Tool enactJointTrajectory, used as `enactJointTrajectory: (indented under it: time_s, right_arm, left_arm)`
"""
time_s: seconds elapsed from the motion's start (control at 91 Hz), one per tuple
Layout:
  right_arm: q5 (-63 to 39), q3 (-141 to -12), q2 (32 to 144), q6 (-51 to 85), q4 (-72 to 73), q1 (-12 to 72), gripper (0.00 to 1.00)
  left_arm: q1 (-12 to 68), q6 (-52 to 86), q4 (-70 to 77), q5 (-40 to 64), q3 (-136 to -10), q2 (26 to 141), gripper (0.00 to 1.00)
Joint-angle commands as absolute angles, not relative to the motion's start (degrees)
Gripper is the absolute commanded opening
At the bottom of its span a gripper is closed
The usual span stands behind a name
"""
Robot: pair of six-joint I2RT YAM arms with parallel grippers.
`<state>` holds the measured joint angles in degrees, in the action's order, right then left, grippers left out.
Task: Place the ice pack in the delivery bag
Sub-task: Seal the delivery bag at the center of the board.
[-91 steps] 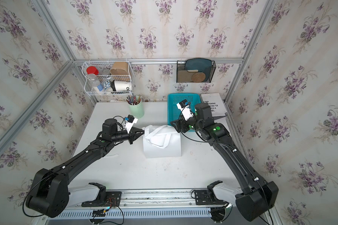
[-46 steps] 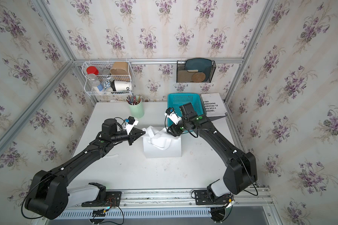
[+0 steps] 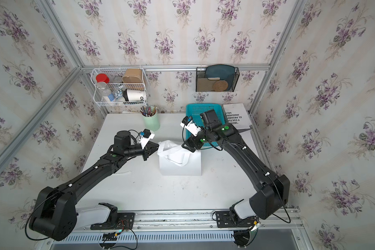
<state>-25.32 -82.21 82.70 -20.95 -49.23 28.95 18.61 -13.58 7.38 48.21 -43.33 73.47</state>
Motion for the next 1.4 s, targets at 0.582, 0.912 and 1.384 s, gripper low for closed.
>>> enactJointTrajectory:
  time_s: [0.582, 0.912, 1.384]
  right_arm:
    - [-14.0, -82.6, 88.1, -26.0, -45.1, 29.3, 0.64]
    - [-14.3, -82.9, 90.0, -31.5, -51.8, 30.3, 0.73]
    - [-11.1, -81.1, 85.9, -36.9, -53.9, 30.4, 0.00]
  left_arm:
    - [18.5, -18.0, 5.2, 48.6, -43.5, 74.0, 0.00]
    - [18.6, -13.6, 10.2, 47.5, -42.1, 73.9, 0.00]
    - [17.9, -15.0, -0.1, 44.7, -43.2, 65.2, 0.72]
